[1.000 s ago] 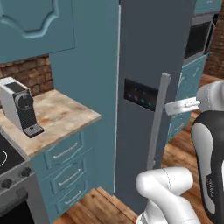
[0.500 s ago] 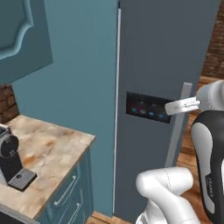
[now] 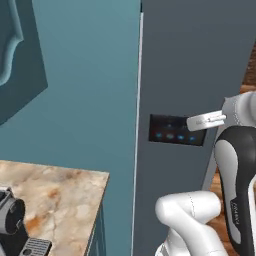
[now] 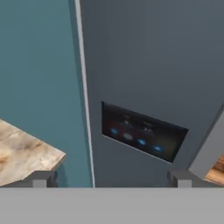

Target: Take the lime and bell pepper from the second highest rack and move them to the highest rack where the peach and lemon wedge are located, to maximize freezer space. Close the freezer door after rearranging.

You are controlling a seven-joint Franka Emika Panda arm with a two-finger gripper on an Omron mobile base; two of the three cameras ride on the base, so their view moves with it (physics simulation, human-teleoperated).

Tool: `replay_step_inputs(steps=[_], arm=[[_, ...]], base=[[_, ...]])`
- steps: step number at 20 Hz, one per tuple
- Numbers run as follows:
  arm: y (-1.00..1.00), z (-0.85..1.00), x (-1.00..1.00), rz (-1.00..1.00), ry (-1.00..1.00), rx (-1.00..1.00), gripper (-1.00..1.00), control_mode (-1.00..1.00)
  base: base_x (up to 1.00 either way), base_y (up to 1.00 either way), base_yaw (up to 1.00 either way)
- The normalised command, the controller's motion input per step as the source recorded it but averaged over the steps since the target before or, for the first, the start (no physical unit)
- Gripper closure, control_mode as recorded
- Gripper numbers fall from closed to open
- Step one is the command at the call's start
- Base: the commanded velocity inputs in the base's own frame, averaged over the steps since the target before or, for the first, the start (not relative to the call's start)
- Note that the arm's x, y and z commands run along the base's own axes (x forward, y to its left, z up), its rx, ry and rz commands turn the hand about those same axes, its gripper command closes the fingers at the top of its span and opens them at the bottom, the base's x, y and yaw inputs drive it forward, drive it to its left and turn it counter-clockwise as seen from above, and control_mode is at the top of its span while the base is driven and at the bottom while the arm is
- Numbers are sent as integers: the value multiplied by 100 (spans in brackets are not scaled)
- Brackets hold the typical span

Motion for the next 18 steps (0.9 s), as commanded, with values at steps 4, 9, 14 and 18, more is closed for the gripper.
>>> replay_step_inputs(steps=[4, 9, 14, 18], arm=[[0, 0, 0, 0, 0, 0, -100, 100], [0, 0, 0, 0, 0, 0, -100, 100], [0, 0, 0, 0, 0, 0, -100, 100], [0, 0, 0, 0, 0, 0, -100, 100]], base=[[40, 0, -27], [50, 1, -22], [50, 0, -13], [46, 0, -11]])
